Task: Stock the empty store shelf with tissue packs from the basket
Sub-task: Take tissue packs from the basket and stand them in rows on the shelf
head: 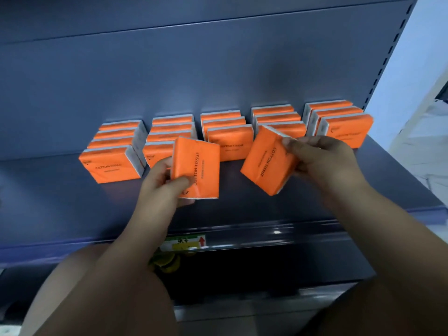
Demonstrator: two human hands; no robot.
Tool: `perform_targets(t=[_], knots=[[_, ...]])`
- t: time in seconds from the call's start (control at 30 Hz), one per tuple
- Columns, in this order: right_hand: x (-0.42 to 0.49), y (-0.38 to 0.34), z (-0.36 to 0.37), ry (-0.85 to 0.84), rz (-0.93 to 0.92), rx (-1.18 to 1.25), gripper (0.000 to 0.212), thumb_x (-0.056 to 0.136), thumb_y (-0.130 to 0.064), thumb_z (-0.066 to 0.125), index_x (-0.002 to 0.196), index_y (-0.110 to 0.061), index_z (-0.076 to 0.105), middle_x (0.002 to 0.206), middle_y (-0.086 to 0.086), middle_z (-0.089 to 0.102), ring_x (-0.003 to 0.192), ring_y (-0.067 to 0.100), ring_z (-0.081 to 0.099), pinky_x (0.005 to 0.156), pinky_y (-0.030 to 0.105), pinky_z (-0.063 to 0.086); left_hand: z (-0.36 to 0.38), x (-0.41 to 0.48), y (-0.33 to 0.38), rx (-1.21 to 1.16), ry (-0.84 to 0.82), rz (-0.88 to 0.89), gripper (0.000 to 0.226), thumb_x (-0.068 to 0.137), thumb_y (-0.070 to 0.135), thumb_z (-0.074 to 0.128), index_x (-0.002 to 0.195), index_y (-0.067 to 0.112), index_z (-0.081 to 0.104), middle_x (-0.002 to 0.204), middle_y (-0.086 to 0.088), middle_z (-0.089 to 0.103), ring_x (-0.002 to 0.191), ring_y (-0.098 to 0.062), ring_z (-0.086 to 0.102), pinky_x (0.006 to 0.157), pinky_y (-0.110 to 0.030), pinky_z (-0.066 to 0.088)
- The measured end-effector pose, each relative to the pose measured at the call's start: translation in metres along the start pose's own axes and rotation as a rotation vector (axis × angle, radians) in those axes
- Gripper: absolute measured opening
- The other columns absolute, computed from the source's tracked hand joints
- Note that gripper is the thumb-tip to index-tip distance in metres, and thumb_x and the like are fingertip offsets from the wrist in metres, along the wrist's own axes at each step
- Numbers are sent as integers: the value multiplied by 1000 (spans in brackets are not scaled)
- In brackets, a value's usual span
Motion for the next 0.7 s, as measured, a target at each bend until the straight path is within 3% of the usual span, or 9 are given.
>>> perform_targets(t=[0.1, 0.17, 0.27, 0.33, 0.4, 0.5, 0.6, 0.7], knots=[[-2, -15, -3, 57, -200, -385, 27, 85, -41, 82, 99, -19, 73, 89, -2, 76, 90, 18, 72, 85, 41, 60, 7, 0, -3, 21, 8, 7, 39, 95, 3, 67, 127, 25, 64, 119, -9, 71, 107, -30, 72, 79, -44, 63], [-10, -25, 1, 54, -347, -594, 27, 87, -42, 79, 105, -24, 71, 89, -9, 70, 89, 15, 67, 83, 33, 54, 12, -2, -7, 15, 25, 1, 44, 93, 1, 70, 129, 26, 61, 120, -11, 70, 106, -29, 72, 83, -46, 63], [-18, -30, 11, 17, -501, -757, 32, 87, -41, 79, 112, -23, 69, 89, -4, 68, 85, 18, 65, 77, 34, 53, 20, -3, -7, 35, 27, 23, 41, 92, 1, 73, 123, 25, 62, 113, -11, 73, 99, -23, 72, 77, -37, 60], [-19, -30, 16, -27, -505, -802, 39, 85, -40, 80, 118, -21, 68, 98, 0, 71, 92, 21, 65, 80, 36, 53, 24, -3, -6, 67, 13, 44, 37, 91, 2, 75, 117, 27, 66, 111, -5, 75, 98, -19, 72, 76, -32, 57], [-19, -24, 19, -101, -462, -880, 51, 83, -35, 83, 129, -23, 64, 113, 2, 71, 104, 24, 65, 85, 37, 52, 26, -2, -7, 103, -25, 49, 44, 89, -1, 76, 119, 29, 68, 114, 2, 75, 104, -14, 71, 85, -32, 58], [-19, -8, 23, -251, -314, -983, 76, 84, -22, 81, 149, -29, 41, 129, 5, 63, 116, 28, 60, 84, 34, 46, 30, 0, -10, 212, -85, 60, 56, 86, 1, 80, 128, 36, 66, 121, 8, 72, 110, -10, 69, 91, -31, 58], [-14, -2, 18, -259, -214, -892, 86, 84, -11, 79, 152, -25, 28, 119, 1, 55, 107, 26, 60, 80, 34, 48, 34, -1, -6, 274, -120, 90, 58, 86, 2, 80, 127, 40, 65, 120, 8, 72, 109, -9, 68, 85, -26, 58], [-2, -6, 6, -154, -142, -734, 80, 80, -8, 83, 141, -18, 33, 102, -2, 53, 95, 23, 60, 66, 32, 46, 45, -4, 9, 357, -176, 175, 57, 87, -5, 74, 123, 39, 64, 117, 11, 70, 105, 1, 65, 77, -12, 53]])
Point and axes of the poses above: each hand's wrist, its own x-axis towards the middle knuckle, its own z-axis out of the palm, y = z × x, the point moved 7 cm from there along x, towards the middle knuckle
